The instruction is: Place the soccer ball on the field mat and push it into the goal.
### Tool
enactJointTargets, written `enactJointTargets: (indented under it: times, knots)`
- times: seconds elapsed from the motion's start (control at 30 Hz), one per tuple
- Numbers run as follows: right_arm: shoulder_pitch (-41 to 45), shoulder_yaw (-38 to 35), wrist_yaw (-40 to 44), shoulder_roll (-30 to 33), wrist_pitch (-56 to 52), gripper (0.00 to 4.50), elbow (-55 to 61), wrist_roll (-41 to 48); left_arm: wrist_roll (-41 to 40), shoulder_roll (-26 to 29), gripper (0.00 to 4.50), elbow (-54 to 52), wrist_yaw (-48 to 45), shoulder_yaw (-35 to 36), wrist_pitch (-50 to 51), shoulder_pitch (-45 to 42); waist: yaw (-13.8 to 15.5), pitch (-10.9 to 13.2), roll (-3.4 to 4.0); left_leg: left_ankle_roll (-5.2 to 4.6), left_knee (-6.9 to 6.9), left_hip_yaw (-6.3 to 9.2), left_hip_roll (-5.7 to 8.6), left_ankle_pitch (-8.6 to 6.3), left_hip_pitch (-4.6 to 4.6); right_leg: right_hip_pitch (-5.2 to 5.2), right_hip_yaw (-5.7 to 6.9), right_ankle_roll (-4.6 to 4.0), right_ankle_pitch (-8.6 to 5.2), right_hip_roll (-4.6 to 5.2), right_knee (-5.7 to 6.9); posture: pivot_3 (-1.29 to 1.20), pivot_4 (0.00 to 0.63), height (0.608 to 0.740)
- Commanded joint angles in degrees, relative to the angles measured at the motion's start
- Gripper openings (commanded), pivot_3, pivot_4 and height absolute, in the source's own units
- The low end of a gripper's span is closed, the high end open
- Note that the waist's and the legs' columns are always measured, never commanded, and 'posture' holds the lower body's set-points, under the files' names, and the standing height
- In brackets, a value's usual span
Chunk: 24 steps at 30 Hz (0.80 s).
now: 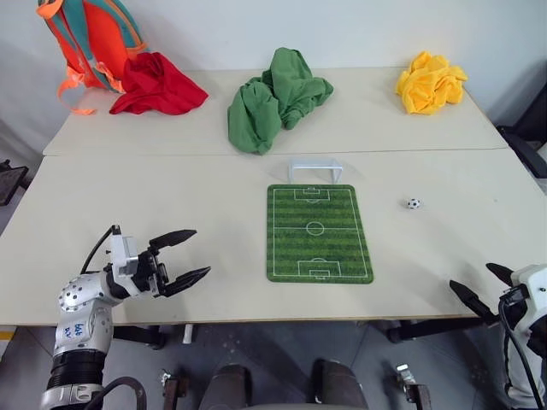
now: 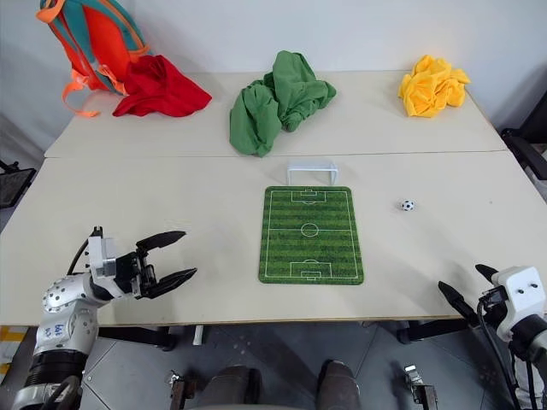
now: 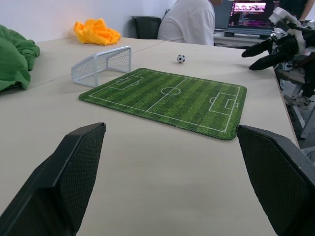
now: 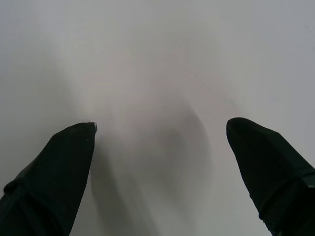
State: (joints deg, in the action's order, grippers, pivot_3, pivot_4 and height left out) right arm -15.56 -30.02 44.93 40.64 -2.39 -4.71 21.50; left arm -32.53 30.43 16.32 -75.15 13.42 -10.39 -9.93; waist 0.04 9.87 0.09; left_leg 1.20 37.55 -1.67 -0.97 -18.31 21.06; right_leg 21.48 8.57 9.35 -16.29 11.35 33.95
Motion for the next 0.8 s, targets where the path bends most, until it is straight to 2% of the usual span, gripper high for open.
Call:
enactJointTargets:
  times: [0.03,0.1,0.33,0.5,0.63,0.8]
  knots:
    - [-0.36,-2.12,-0.39,-0.40,0.82,4.45,1.00,0.88,0.49,1.27,4.50,-0.28,1.10,0.56,1.26,-0.69,0.01,0.00,0.00,0.00,0.00,0.00,0.00,0.00,0.00,0.00,0.00,0.00,0.00,0.00,-0.01,0.00,0.150,0.740]
    - [-0.14,-2.47,-0.78,-0.57,0.23,4.45,1.44,1.53,0.45,1.13,4.50,-0.95,3.55,0.99,3.26,-0.89,0.02,0.00,0.00,0.00,0.01,0.00,0.00,0.00,0.00,0.00,0.00,0.00,0.00,0.00,0.00,0.00,0.150,0.740]
    - [3.06,-3.07,-1.44,2.31,-6.77,4.45,4.57,3.97,-0.53,2.42,4.50,-2.73,2.86,1.21,6.42,-0.34,-0.14,0.00,0.00,0.00,0.01,0.00,-0.01,0.00,0.00,-0.01,0.00,0.00,0.00,0.00,0.00,0.00,0.150,0.740]
    - [16.90,0.58,-2.65,5.99,-14.52,4.45,3.28,5.30,-1.66,2.30,4.50,-6.30,0.91,-0.01,8.51,0.22,-0.60,0.04,0.07,0.00,0.11,-0.13,-0.03,0.00,-0.01,0.01,-0.09,-0.03,0.03,0.00,-0.01,0.00,0.150,0.740]
    - [26.86,7.35,-0.81,6.60,-19.44,4.45,-1.85,3.64,-1.82,1.54,4.50,-8.67,1.29,-1.06,9.84,0.16,-0.05,0.05,0.04,0.07,0.13,-0.03,-0.18,-0.04,0.00,0.01,-0.03,-0.06,0.04,-0.16,0.06,0.00,0.150,0.740]
    - [38.36,15.46,0.66,5.04,-16.18,4.45,-13.14,-1.53,-1.73,1.04,4.50,-10.75,1.95,-1.27,10.35,0.94,-0.11,0.06,0.02,0.01,0.25,-0.04,-0.14,-0.10,0.16,0.02,-0.02,-0.02,0.07,-0.15,-0.04,0.00,0.150,0.740]
